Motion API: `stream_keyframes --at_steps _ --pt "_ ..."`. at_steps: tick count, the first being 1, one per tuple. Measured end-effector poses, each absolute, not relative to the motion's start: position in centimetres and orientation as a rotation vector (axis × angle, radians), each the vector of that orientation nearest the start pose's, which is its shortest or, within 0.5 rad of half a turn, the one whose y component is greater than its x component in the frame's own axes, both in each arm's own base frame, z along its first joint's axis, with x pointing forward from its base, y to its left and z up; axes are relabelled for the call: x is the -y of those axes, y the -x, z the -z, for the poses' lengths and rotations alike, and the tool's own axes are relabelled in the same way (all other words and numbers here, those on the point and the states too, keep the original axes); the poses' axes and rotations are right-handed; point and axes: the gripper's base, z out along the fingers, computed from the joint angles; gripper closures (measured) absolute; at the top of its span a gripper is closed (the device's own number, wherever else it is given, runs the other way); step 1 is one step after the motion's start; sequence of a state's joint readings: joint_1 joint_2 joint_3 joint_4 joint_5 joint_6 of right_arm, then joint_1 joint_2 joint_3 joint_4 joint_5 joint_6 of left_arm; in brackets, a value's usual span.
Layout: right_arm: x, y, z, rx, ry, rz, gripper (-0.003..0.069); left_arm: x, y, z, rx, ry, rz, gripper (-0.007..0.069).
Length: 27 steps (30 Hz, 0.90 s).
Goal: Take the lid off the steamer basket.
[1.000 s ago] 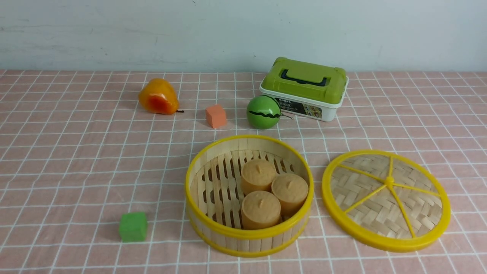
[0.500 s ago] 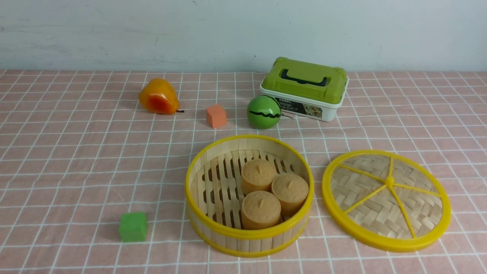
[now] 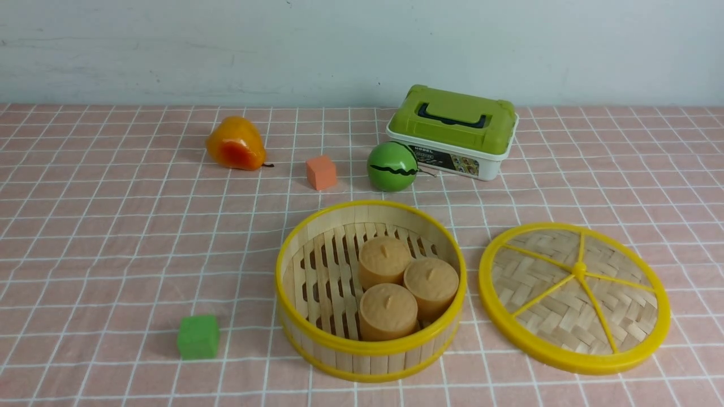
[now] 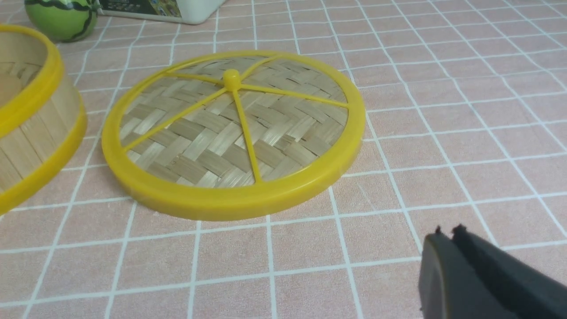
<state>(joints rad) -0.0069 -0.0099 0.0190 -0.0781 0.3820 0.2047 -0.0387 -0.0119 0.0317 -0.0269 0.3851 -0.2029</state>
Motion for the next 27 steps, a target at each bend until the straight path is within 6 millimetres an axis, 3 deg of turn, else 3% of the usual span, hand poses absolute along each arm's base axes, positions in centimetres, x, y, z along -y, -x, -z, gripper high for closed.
stream_keyframes --at_steps 27 --pt "0.3 -5.22 -17.3 -1.869 -0.152 -0.059 0.0625 0.29 -5.22 -16.86 -1.885 0.172 0.192 0.0386"
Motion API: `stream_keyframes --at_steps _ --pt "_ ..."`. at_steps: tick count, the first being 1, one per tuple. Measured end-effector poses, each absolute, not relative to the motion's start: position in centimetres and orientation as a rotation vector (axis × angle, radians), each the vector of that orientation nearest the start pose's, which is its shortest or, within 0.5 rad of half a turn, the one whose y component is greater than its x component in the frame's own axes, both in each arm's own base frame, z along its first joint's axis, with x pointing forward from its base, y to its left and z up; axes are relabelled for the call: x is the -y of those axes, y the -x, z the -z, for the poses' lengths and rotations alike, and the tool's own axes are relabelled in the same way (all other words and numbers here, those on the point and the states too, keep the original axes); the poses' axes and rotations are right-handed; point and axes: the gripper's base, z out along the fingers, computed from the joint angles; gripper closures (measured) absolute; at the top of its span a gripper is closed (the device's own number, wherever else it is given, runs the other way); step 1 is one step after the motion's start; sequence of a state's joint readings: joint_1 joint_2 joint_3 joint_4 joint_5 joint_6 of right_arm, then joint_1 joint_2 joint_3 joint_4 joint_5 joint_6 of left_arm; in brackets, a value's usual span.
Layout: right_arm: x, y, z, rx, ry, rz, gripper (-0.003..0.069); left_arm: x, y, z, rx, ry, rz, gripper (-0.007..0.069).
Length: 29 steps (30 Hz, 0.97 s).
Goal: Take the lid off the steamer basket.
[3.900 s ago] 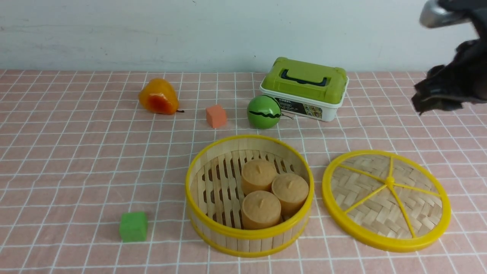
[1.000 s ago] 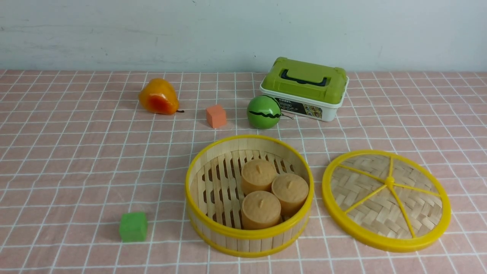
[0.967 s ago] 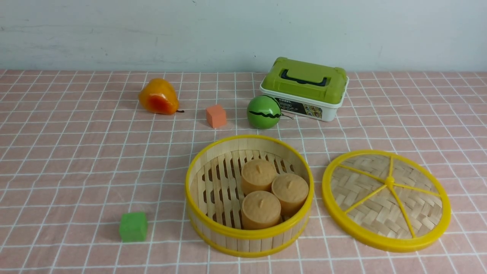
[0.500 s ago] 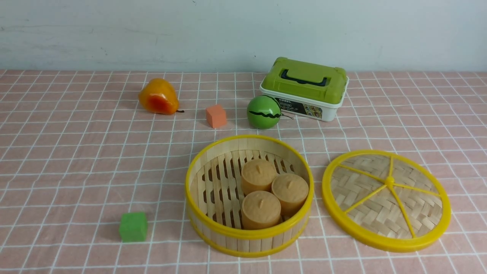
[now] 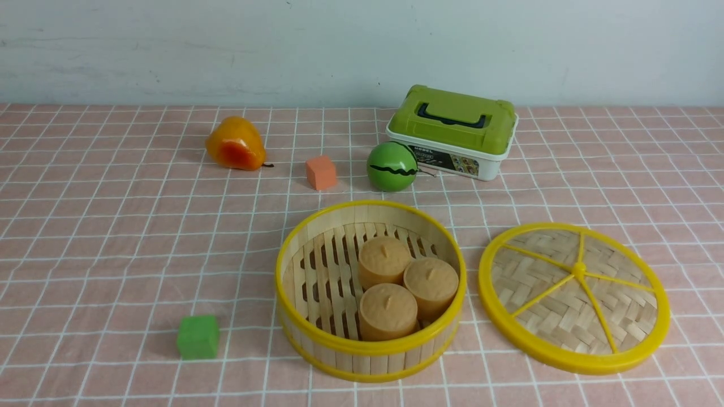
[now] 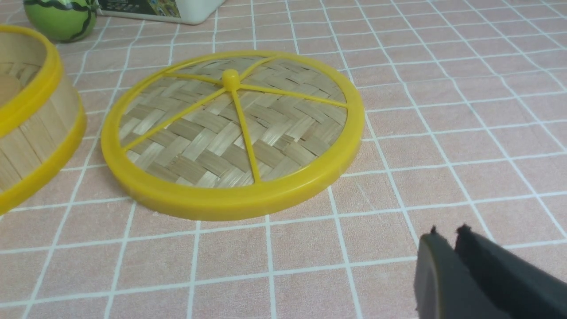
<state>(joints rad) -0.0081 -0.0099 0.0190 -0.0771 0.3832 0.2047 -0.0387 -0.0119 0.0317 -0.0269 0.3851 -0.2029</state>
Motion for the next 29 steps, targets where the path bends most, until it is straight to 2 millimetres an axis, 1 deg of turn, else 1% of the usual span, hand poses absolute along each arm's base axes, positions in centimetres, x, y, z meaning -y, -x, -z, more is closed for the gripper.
stream_keyframes --at_steps 29 --pt "0.3 -5.22 -17.3 -1.869 -0.152 -0.059 0.059 0.29 -5.22 -16.86 -1.885 0.172 0.192 0.0386"
